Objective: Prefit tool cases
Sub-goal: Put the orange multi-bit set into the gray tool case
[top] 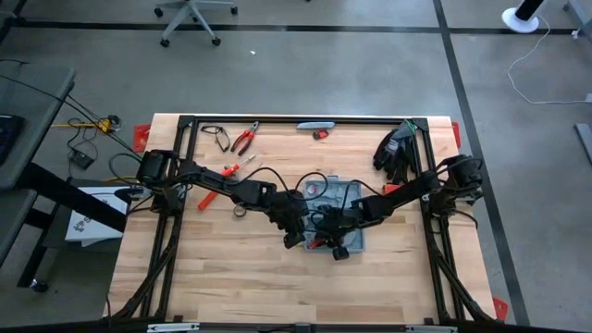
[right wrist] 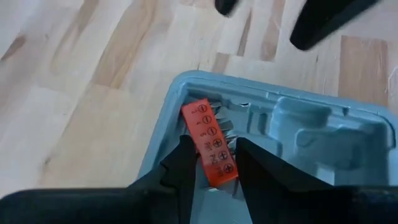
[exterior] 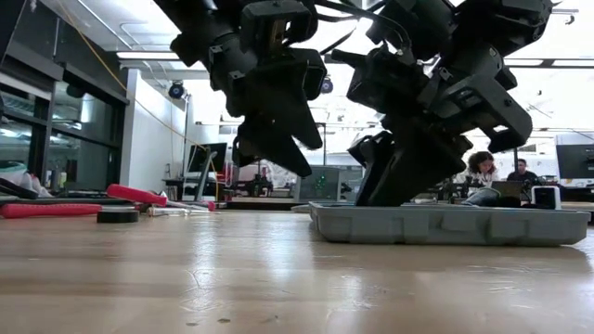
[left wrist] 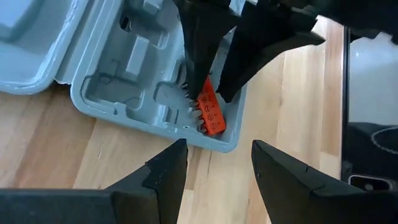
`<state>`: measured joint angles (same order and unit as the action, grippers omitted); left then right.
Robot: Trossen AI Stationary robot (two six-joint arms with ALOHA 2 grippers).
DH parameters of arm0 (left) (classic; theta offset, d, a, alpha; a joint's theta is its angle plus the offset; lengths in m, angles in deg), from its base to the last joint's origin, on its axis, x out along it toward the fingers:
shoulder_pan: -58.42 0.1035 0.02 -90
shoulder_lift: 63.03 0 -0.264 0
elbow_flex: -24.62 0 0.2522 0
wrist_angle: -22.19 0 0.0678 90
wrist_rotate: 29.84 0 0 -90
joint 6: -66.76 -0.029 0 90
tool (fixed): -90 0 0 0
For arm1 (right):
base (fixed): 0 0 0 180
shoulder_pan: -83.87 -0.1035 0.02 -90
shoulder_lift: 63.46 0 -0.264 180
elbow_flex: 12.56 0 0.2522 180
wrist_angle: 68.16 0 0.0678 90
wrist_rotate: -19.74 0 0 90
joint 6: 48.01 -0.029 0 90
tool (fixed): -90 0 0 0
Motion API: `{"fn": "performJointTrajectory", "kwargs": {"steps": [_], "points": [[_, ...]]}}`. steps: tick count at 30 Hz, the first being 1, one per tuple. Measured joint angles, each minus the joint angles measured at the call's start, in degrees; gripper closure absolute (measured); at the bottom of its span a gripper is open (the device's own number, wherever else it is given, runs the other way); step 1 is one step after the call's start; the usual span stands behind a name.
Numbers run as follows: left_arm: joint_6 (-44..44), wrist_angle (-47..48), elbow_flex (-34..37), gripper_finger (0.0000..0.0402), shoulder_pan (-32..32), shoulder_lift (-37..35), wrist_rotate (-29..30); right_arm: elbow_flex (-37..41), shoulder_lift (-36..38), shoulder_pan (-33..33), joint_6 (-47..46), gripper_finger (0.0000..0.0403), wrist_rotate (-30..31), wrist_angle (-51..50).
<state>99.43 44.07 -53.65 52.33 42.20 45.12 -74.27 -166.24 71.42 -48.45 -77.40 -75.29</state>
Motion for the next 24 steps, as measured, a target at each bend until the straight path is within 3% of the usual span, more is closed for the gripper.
{"fn": "performJointTrajectory", "kwargs": {"steps": [13, 21, 24], "points": [[0.64, -8.01, -0.02, 0.0229, 0.44, -8.48, 3.1, -0.11, 10.4, 4.28, -4.62, 0.0295, 1.36, 3.69], [1.13, -20.45, -0.15, 0.0229, 1.25, -15.01, 5.21, 0.03, 20.31, 7.71, -15.49, 0.0295, 1.33, 20.26], [0.89, -24.98, -0.35, 0.0229, 1.42, -17.22, 6.68, 0.1, 24.03, 8.93, -20.53, 0.0295, 4.96, 26.76]]}}
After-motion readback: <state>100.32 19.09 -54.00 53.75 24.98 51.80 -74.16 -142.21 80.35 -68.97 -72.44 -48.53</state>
